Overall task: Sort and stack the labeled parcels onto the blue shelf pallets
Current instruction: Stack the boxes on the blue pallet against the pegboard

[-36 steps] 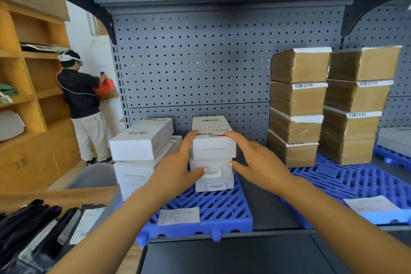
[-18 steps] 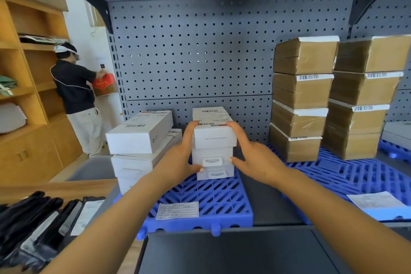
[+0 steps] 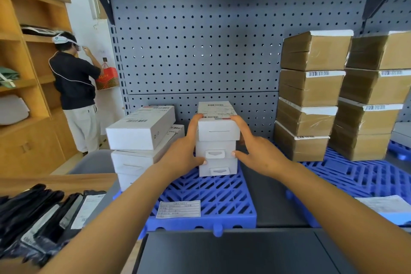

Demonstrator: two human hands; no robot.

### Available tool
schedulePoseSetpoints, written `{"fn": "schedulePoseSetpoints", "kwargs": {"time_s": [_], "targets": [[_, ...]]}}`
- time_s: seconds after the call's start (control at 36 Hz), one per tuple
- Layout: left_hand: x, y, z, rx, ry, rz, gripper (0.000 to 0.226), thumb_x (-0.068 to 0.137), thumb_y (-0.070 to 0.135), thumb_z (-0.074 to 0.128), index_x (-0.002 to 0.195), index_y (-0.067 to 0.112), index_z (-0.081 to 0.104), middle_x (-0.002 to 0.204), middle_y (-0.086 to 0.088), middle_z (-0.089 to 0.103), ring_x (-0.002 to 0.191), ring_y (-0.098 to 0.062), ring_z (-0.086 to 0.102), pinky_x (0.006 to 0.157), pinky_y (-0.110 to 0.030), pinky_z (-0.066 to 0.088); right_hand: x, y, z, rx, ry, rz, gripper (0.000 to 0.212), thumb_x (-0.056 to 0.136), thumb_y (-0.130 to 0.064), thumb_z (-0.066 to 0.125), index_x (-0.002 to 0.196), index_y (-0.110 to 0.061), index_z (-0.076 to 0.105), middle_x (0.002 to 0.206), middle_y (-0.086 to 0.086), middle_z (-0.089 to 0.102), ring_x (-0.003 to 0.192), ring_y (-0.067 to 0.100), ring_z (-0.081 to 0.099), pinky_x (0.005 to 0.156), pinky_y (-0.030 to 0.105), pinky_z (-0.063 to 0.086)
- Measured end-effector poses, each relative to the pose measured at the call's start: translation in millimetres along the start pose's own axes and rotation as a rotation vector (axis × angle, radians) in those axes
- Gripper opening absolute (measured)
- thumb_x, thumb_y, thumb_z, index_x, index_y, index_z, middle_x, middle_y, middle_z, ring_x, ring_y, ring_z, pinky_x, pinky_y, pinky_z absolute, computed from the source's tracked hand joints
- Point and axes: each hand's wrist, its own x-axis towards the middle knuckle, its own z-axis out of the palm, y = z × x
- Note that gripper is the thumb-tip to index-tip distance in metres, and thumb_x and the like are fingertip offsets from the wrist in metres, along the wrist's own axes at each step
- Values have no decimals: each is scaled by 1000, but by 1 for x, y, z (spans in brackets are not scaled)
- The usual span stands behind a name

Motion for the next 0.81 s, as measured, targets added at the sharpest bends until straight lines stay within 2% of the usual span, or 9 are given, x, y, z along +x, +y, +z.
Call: {"fn": "schedulePoseSetpoints", "kwargs": {"time_s": [0.11, 0.19, 0.33, 0.44, 0.56, 0.67, 0.81], "targets": [[-1, -2, 0, -28, -13, 4, 120, 77, 12, 77, 143, 48, -16, 106, -14, 66, 81, -21, 64, 74, -43, 56, 3, 3, 0, 47, -11, -19, 95, 90, -27, 61, 139, -53, -16, 97, 15, 67, 73, 26, 64, 63, 47, 55], [-2, -3, -1, -36, -26, 6, 120, 78, 13, 77, 142, 52, -17, 103, -15, 66, 81, -23, 65, 73, -45, 56, 4, 5, 2, 91, -7, -20, 97, 89, -26, 62, 139, -56, -15, 103, 18, 67, 83, 31, 67, 68, 51, 56], [-3, -2, -1, -32, -22, 3, 119, 80, 12, 75, 141, 54, -17, 106, -18, 66, 79, -25, 66, 70, -46, 57, -1, 1, 4, 119, 13, 3, 98, 88, -26, 63, 140, -55, -15, 98, 6, 68, 77, 22, 67, 68, 47, 57], [-4, 0, -2, -8, -30, 17, 116, 81, 11, 73, 141, 52, -17, 101, -17, 66, 75, -23, 66, 69, -45, 57, -6, -3, 1, 121, 15, -11, 100, 86, -24, 65, 142, -50, -14, 87, -4, 66, 70, 14, 64, 67, 41, 56], [-2, -2, -3, 22, -36, 23, 114, 82, 8, 69, 139, 55, -18, 94, -20, 66, 71, -26, 66, 66, -47, 56, -8, -3, 4, 91, 21, -6, 100, 86, -24, 64, 142, -49, -15, 87, -4, 65, 71, 13, 64, 67, 40, 57], [0, -2, -2, 58, -35, 23, 113, 82, 8, 69, 141, 50, -18, 78, -16, 65, 66, -26, 65, 62, -46, 55, -6, -1, 9, 79, 18, 13, 103, 86, -24, 65, 143, -47, -17, 88, -1, 65, 69, 17, 64, 65, 43, 56], [-1, -2, -2, 67, -24, 11, 116, 80, 11, 73, 143, 47, -17, 79, -12, 64, 66, -21, 64, 62, -40, 56, -4, 3, 14, 75, 27, 24, 108, 84, -28, 67, 139, -53, -23, 93, 7, 67, 69, 22, 65, 61, 47, 57]]}}
